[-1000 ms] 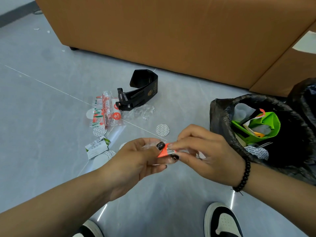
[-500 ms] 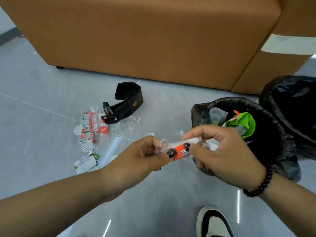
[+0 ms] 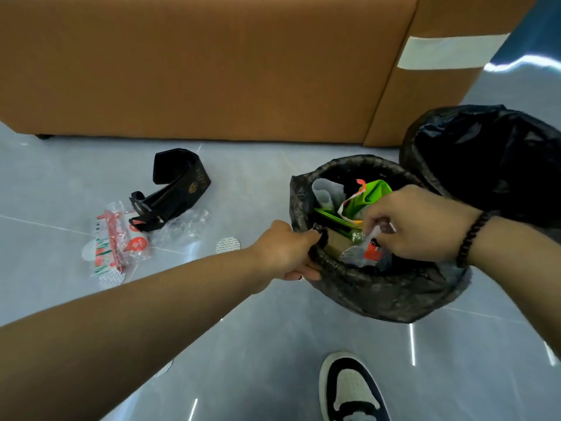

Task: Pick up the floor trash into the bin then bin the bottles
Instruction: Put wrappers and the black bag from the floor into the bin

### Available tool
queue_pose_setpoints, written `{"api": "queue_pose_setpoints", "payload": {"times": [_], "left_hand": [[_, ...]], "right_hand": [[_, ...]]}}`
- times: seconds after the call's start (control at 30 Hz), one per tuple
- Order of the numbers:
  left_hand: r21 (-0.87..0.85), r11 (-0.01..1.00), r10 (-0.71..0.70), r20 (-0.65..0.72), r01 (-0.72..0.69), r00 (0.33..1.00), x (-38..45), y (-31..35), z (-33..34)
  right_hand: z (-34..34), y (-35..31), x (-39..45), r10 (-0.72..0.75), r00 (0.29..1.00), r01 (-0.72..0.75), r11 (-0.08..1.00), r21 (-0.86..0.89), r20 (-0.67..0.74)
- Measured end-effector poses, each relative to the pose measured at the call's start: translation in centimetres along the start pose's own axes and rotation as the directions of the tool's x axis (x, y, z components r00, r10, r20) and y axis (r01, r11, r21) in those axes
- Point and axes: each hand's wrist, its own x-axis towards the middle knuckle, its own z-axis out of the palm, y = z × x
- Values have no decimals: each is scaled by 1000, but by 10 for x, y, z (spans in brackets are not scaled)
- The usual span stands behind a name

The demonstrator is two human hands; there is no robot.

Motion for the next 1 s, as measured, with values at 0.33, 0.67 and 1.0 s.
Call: {"api": "queue_pose_setpoints", "payload": {"times": [0.33, 0.67, 1.0], "left_hand": [[8, 999, 46, -24, -46, 999, 9, -6, 1], [-49, 997, 58, 0, -58, 998, 5, -19, -4], [-186, 982, -41, -24, 36, 999, -30, -54, -56]], "right_hand": [[16, 7, 25, 47, 986, -71, 986, 149, 161], [22, 25, 7, 399, 900, -44, 482, 875, -174], [-11, -45, 11, 228, 917, 193, 460, 867, -326]]}}
